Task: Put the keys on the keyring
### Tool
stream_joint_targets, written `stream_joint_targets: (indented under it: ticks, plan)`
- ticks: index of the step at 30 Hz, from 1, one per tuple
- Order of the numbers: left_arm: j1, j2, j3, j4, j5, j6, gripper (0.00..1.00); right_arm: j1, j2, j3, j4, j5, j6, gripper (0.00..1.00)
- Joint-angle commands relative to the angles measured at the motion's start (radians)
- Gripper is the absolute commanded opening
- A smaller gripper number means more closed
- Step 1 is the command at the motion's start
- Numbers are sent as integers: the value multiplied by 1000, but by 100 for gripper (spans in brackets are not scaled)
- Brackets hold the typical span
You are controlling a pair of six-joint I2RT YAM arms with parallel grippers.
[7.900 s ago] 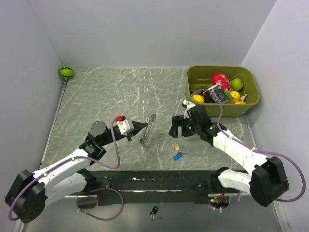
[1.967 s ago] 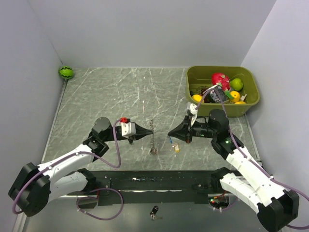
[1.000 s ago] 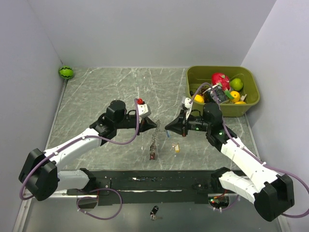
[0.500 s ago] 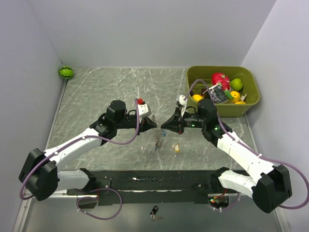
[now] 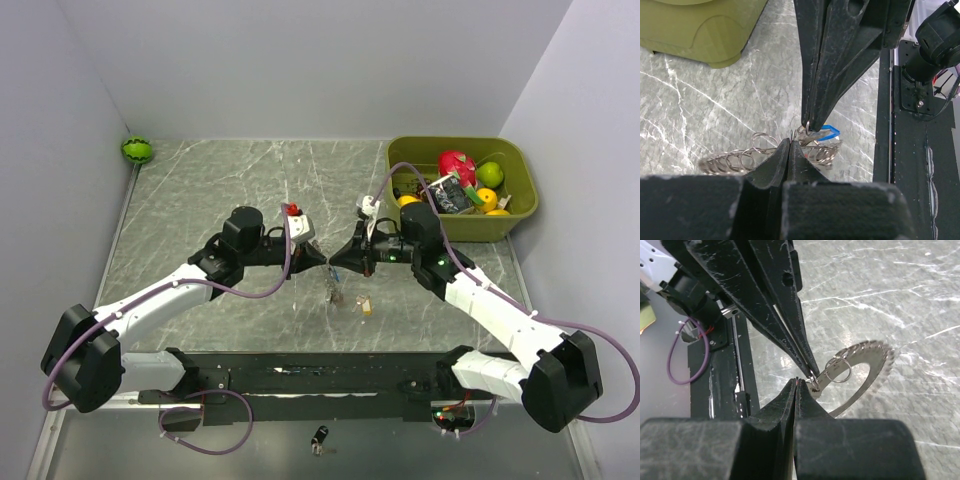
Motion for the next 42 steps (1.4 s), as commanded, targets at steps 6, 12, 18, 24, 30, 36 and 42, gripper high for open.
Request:
stream_joint_targets:
  ticks: [6, 12, 18, 24, 30, 36, 42]
  plan:
    - [-8, -17, 49, 25, 15, -1, 1, 17, 5, 63, -21, 55, -22, 0]
    - [-10, -14, 51, 27, 12, -6, 1, 26, 27, 81, -52, 51, -36, 0]
    - [-13, -16, 45, 36, 14, -1, 1, 36, 42, 90, -64, 59, -36, 0]
    - [-16, -28, 37, 36, 17, 7, 1, 36, 57, 104, -84, 117, -19, 0]
    - [-18, -47, 16, 42, 23, 16, 1, 36, 61, 112, -100, 173, 0, 0]
    - [-18, -47, 9, 37, 8, 17, 1, 36, 22, 83, -49, 130, -3, 0]
    - [-16, -33, 16, 42, -2, 5, 1, 37, 10, 70, -34, 38, -39, 0]
